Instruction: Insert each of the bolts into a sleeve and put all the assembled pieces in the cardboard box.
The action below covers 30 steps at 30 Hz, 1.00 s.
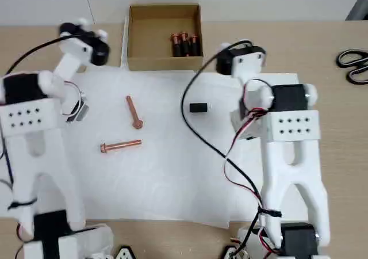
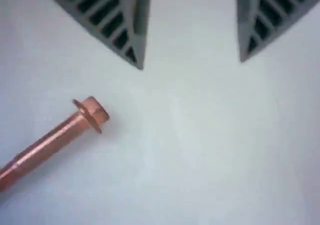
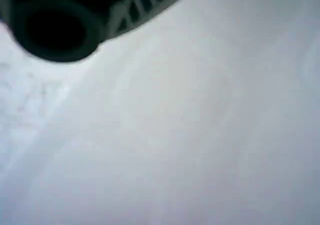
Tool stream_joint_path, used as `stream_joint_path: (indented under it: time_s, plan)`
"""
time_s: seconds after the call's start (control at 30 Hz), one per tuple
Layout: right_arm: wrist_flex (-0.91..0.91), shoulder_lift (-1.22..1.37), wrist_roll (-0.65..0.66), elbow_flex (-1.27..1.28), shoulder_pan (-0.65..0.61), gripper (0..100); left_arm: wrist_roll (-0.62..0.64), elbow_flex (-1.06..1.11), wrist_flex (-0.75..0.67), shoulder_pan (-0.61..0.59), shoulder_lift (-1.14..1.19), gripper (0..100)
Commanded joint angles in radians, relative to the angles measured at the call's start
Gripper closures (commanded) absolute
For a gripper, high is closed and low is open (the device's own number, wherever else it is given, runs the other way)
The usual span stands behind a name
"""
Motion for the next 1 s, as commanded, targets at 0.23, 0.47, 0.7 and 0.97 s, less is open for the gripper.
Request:
stream_joint_path:
  time_s: [0.23, 0.47, 0.7, 0.97]
  plan:
    - [0.002, -0.045, 0.006, -0.003, 0.108, 99.5, 0.62, 0.263, -0.003, 0.06, -0.224, 88]
    - [0.002, -0.045, 0.005, -0.003, 0.107, 99.5, 0.953, 0.42, -0.212, 0.157, -0.241, 88]
    - [0.004, -0.045, 0.005, -0.003, 0.108, 99.5, 1.155, 0.601, -0.414, 0.235, -0.241, 79]
    - [0.004, -0.045, 0.005, -0.002, 0.111, 99.5, 1.412, 0.799, -0.608, 0.236, -0.241, 78]
